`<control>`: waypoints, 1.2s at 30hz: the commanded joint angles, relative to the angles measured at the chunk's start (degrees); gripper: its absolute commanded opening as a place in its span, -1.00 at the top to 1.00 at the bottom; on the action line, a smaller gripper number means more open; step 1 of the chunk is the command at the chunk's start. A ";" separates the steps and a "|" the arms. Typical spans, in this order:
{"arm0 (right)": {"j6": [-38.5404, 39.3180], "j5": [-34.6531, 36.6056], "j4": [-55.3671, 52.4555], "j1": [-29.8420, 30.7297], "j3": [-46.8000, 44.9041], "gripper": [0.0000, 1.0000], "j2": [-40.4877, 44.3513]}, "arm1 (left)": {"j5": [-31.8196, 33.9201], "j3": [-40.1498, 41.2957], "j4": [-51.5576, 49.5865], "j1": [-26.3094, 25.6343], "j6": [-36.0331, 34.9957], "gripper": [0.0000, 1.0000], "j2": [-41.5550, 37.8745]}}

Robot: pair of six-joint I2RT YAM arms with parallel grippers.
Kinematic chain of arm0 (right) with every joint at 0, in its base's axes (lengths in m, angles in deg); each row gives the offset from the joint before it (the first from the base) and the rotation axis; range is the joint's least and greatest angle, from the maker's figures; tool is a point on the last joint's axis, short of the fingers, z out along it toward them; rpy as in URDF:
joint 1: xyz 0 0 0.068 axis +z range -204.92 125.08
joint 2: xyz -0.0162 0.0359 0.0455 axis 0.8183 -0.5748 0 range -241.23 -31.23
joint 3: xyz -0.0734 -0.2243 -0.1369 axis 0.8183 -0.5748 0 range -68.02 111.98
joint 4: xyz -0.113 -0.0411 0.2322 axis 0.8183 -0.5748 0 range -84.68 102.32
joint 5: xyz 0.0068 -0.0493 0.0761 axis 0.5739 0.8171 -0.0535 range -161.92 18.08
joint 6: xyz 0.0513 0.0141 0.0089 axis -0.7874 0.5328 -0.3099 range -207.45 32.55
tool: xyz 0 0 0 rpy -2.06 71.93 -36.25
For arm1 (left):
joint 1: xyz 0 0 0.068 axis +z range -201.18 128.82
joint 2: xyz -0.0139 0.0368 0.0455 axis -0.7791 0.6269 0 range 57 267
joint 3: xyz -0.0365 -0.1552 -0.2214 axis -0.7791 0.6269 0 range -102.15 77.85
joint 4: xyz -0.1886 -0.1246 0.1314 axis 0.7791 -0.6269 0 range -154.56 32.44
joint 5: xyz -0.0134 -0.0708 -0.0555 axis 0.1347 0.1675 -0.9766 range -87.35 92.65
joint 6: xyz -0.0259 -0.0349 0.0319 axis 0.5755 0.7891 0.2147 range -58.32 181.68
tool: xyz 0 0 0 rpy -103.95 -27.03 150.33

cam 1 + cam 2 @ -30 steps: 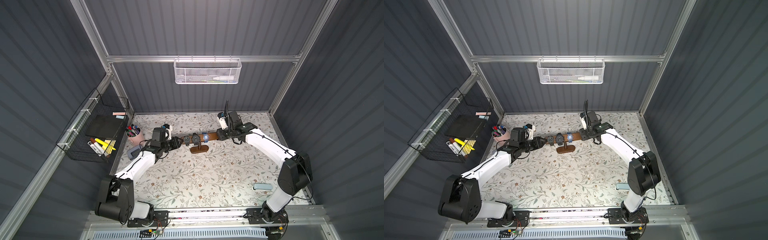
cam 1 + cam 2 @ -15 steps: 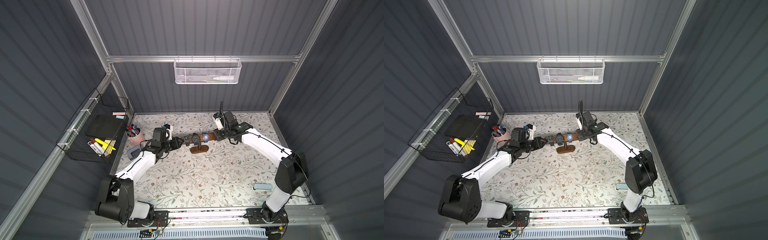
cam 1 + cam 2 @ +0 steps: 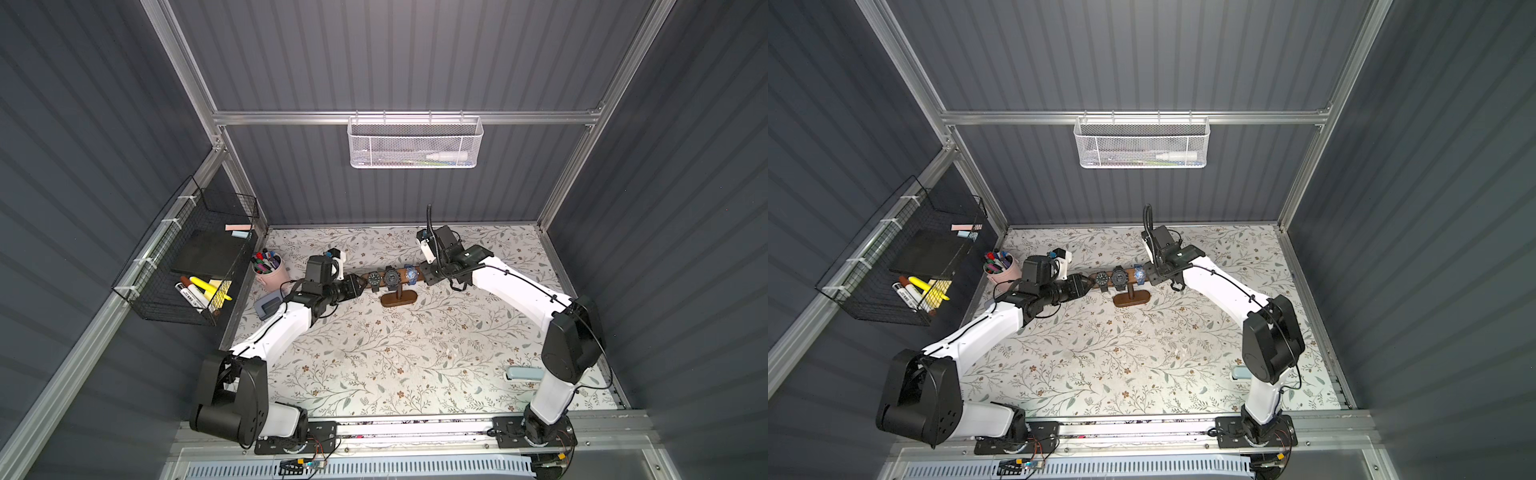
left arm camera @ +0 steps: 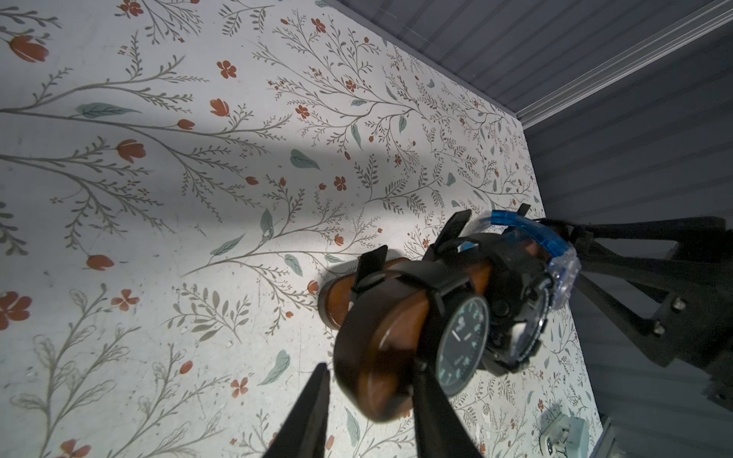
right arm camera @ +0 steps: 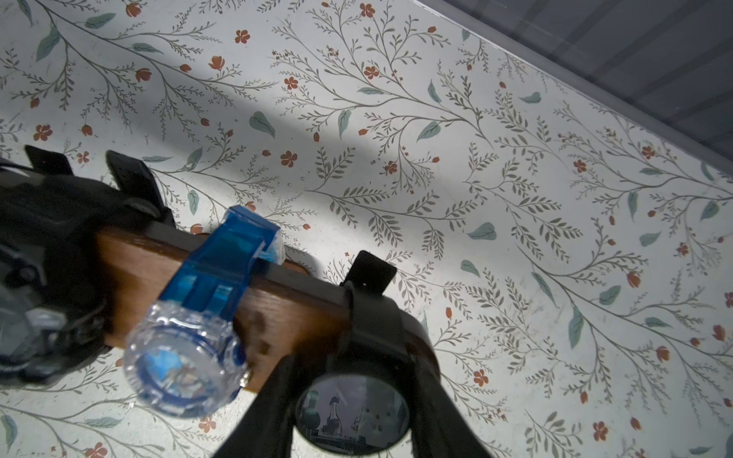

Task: Place watch on stand
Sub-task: Place the watch on the stand.

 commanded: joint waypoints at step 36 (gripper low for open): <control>1.10 3.38 -3.22 1.51 3.01 -0.17 -2.05 | 1.50 -0.57 -3.34 -0.95 -1.97 0.28 0.88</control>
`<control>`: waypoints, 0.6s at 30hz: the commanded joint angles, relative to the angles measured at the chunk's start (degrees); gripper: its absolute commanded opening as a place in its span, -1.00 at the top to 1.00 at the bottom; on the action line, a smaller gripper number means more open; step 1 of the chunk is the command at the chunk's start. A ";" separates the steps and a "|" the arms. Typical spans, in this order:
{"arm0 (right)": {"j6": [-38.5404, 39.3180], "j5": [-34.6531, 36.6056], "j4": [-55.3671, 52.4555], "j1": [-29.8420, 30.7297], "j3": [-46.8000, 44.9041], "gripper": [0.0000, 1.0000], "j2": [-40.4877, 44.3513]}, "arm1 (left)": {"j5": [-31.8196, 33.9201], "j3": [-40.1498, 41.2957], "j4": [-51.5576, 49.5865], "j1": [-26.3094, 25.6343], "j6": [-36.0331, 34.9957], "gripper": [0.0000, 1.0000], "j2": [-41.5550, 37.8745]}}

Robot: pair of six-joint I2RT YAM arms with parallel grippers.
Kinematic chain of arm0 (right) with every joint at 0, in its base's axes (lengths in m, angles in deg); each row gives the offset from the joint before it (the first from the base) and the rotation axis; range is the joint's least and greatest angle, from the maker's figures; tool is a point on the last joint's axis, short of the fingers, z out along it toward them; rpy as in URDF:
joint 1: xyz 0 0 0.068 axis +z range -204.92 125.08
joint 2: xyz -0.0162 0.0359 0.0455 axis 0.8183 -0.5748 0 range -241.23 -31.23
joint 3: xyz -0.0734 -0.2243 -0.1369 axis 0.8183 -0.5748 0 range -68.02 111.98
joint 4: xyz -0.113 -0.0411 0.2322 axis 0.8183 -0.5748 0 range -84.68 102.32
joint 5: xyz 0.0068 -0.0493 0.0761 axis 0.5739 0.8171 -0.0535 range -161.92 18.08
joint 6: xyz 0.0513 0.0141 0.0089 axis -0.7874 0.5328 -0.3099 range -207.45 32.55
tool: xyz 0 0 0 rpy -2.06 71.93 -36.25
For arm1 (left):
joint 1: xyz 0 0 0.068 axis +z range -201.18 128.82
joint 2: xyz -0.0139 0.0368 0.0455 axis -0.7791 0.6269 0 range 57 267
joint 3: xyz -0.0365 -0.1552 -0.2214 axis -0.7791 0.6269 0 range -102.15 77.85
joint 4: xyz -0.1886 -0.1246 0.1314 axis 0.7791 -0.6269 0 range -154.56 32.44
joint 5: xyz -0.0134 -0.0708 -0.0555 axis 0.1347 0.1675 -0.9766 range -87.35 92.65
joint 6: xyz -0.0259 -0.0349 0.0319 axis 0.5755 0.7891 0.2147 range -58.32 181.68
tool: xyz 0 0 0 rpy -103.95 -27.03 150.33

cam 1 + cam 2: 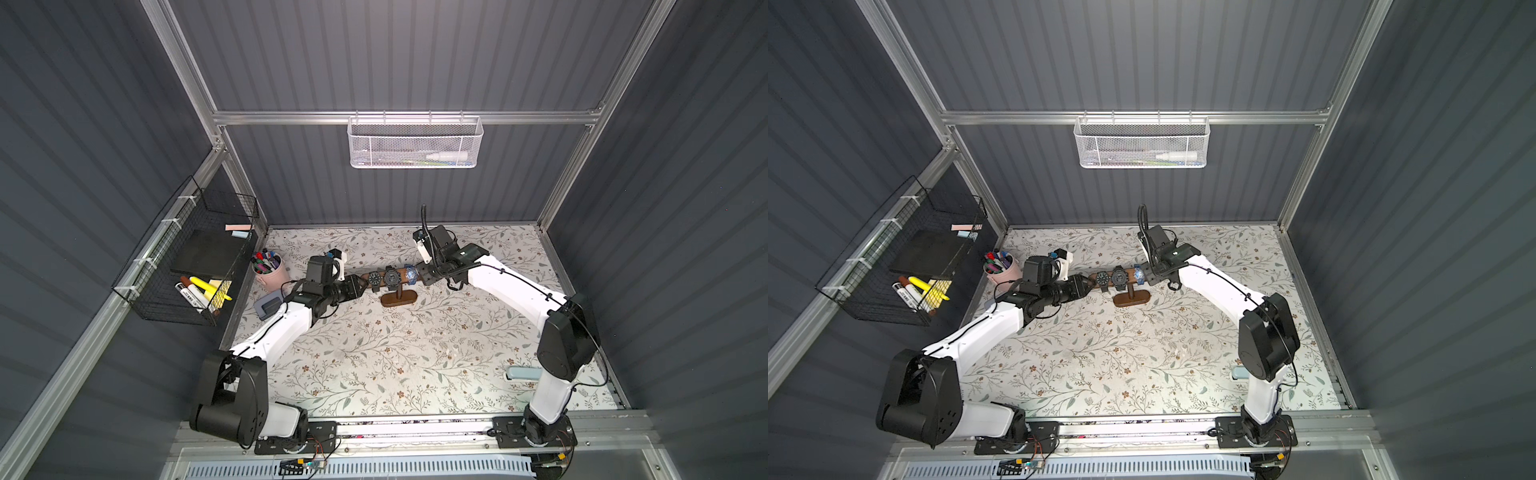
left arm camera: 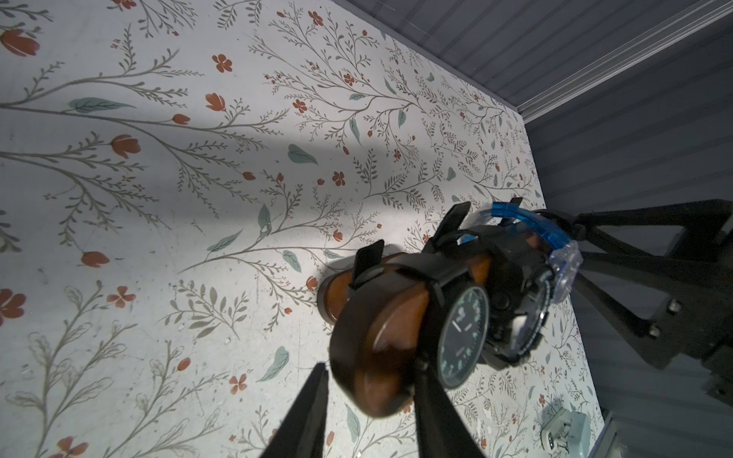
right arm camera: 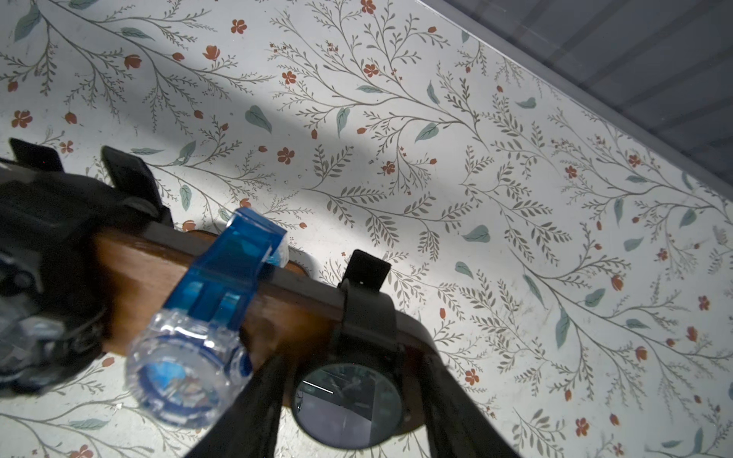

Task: Place watch on stand
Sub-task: Place the watch on the stand.

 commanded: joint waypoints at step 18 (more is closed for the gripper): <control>-2.59 7.56 0.68 0.55 -5.70 -0.52 18.46 | 5.06 -3.08 -8.74 -0.40 -3.68 0.16 -1.19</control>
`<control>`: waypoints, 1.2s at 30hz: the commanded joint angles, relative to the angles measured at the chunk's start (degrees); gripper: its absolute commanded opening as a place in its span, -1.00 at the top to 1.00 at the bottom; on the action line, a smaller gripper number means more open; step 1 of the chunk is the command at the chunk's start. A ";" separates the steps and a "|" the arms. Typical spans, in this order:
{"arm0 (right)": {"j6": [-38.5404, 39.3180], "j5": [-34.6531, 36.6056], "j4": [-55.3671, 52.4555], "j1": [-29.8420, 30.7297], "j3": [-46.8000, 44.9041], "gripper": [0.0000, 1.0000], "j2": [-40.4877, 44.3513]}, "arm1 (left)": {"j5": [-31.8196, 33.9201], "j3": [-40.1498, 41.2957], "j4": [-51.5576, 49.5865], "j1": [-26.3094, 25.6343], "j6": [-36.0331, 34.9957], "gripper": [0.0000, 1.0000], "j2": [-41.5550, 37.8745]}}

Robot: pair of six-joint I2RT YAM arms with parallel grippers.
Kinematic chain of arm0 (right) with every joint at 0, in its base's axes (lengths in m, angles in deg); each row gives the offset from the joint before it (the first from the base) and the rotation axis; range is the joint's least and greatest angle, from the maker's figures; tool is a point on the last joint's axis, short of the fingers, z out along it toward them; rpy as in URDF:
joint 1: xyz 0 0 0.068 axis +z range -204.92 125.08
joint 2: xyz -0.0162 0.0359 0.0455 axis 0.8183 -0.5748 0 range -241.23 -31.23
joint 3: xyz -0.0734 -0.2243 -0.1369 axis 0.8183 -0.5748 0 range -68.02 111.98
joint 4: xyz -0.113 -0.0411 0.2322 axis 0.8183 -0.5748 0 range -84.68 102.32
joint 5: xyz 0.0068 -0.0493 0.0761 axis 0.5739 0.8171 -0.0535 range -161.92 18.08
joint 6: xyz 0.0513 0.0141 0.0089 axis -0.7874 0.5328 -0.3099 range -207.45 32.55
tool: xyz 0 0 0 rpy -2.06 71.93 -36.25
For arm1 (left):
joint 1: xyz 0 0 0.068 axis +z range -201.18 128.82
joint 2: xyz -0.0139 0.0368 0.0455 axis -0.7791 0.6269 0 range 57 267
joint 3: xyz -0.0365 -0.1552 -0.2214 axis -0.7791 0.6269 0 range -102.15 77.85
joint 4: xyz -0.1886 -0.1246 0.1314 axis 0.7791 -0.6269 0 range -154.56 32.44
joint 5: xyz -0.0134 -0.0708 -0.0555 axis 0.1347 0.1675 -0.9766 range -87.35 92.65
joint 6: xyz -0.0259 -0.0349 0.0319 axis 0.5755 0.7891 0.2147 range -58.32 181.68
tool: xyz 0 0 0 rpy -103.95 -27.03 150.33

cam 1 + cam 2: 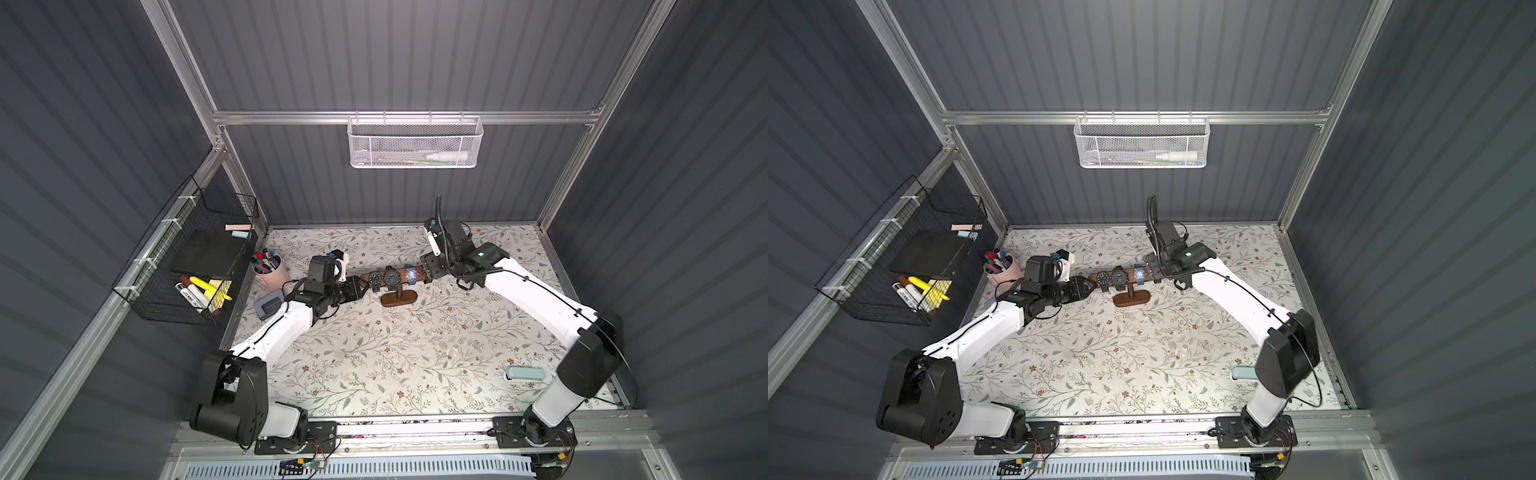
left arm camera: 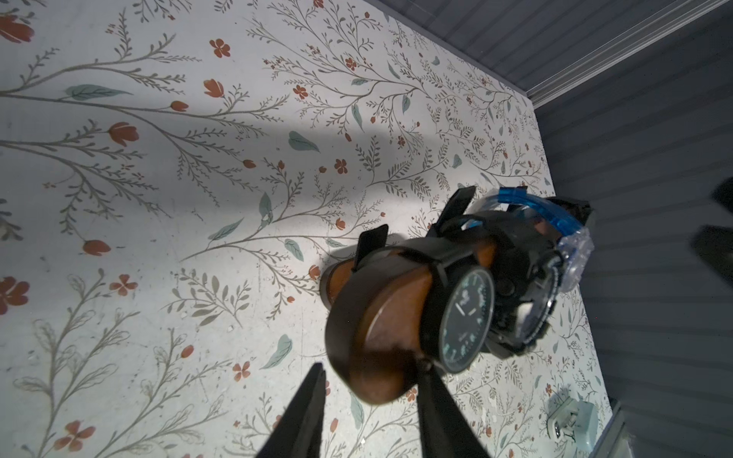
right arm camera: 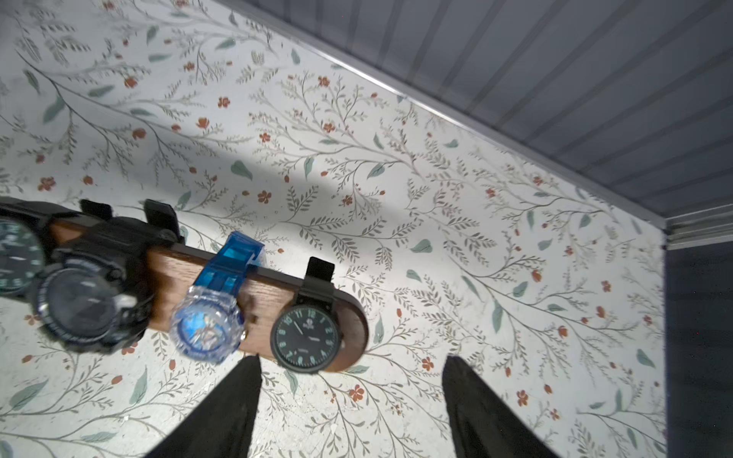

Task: Place watch on stand
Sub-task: Place the watch on the stand, then reset both arms

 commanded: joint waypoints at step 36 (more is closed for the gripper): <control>-14.17 12.21 16.87 -23.93 -48.58 -0.98 45.69 | 50.80 25.95 20.86 0.31 -11.71 -0.99 -13.23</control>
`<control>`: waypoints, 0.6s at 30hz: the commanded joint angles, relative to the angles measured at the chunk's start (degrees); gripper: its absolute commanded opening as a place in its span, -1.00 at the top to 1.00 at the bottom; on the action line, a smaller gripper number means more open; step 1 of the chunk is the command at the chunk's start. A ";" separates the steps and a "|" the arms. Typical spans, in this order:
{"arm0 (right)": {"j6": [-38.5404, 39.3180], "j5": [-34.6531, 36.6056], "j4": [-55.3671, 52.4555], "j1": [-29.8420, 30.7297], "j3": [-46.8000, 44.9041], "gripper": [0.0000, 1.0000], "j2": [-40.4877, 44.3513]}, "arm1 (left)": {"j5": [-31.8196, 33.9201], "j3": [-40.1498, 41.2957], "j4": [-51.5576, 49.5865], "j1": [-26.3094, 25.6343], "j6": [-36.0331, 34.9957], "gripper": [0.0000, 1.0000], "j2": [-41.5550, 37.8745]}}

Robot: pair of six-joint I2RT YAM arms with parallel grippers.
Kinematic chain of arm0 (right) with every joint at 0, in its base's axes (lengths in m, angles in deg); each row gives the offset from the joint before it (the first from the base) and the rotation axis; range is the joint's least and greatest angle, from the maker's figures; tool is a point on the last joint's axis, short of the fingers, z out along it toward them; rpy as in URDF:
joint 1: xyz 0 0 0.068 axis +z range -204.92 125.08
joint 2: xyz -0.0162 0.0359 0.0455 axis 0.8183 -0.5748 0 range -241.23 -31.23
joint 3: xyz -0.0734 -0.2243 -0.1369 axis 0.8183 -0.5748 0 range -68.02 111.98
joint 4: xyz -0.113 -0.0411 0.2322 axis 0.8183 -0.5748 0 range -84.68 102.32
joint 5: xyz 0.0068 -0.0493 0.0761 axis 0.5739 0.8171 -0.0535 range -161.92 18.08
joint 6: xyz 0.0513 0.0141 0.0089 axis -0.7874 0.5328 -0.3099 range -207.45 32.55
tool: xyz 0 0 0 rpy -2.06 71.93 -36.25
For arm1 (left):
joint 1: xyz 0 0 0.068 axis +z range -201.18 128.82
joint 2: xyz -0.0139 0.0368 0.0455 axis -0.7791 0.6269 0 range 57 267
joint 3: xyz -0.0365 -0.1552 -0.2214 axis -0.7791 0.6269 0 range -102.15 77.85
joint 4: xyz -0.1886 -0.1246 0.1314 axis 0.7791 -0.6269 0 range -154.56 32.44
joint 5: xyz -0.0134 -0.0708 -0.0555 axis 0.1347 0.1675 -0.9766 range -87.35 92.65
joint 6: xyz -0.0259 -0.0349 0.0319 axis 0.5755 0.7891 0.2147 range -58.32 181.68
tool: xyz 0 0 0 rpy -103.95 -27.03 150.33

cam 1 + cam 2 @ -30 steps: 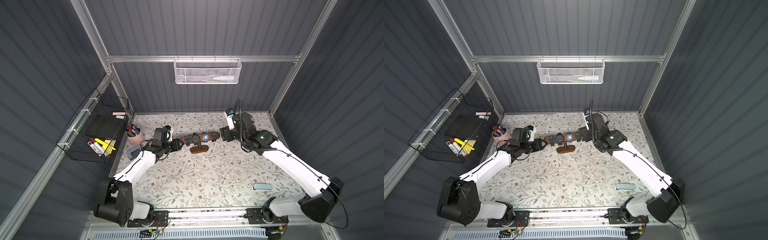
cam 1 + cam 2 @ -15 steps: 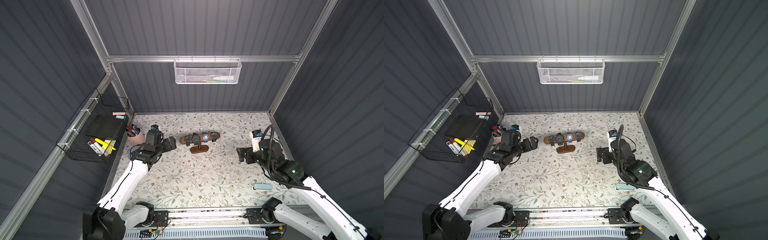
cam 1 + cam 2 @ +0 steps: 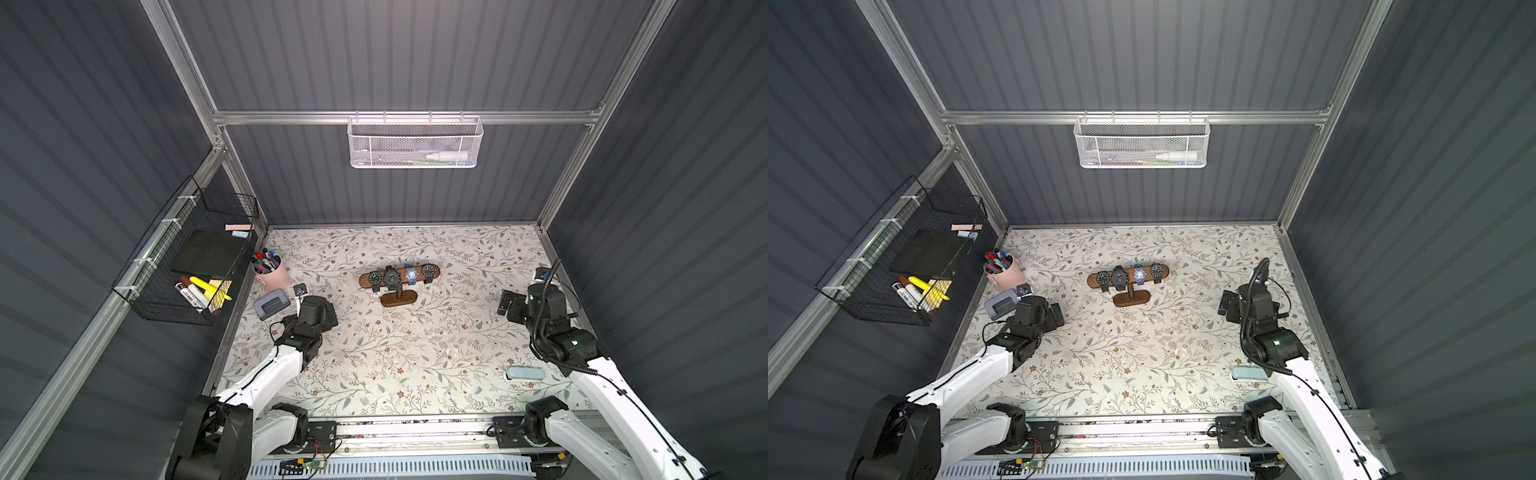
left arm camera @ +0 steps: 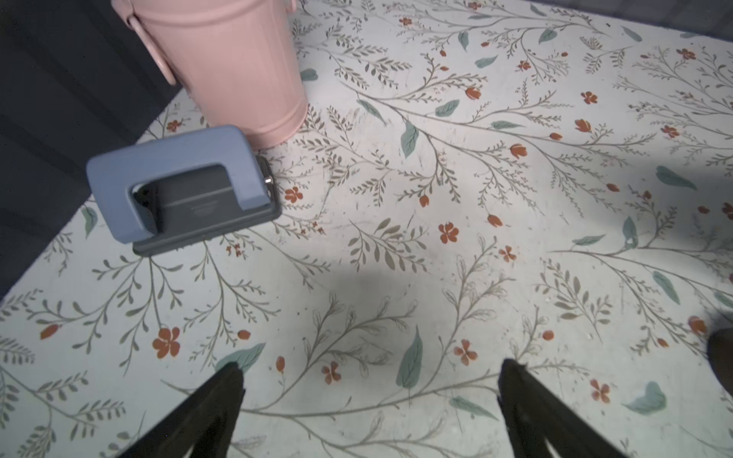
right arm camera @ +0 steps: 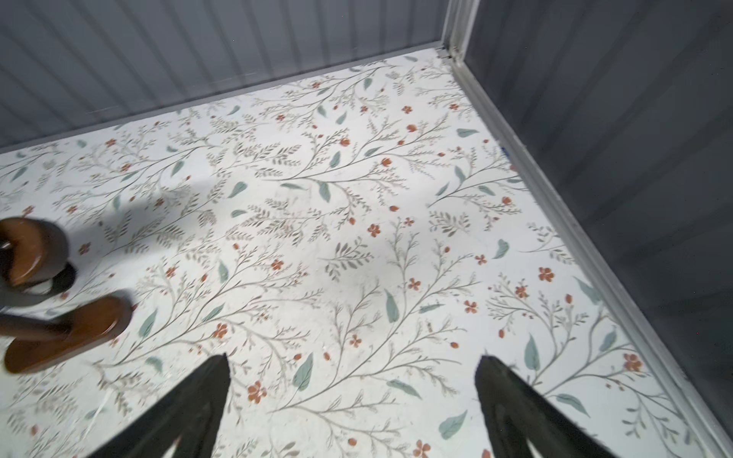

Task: Place watch on stand
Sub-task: Reset both arms

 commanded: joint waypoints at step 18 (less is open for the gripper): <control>8.54 -9.61 41.73 -12.88 -12.03 -0.98 -27.28 | -0.90 3.17 45.33 4.51 -15.03 -0.99 22.58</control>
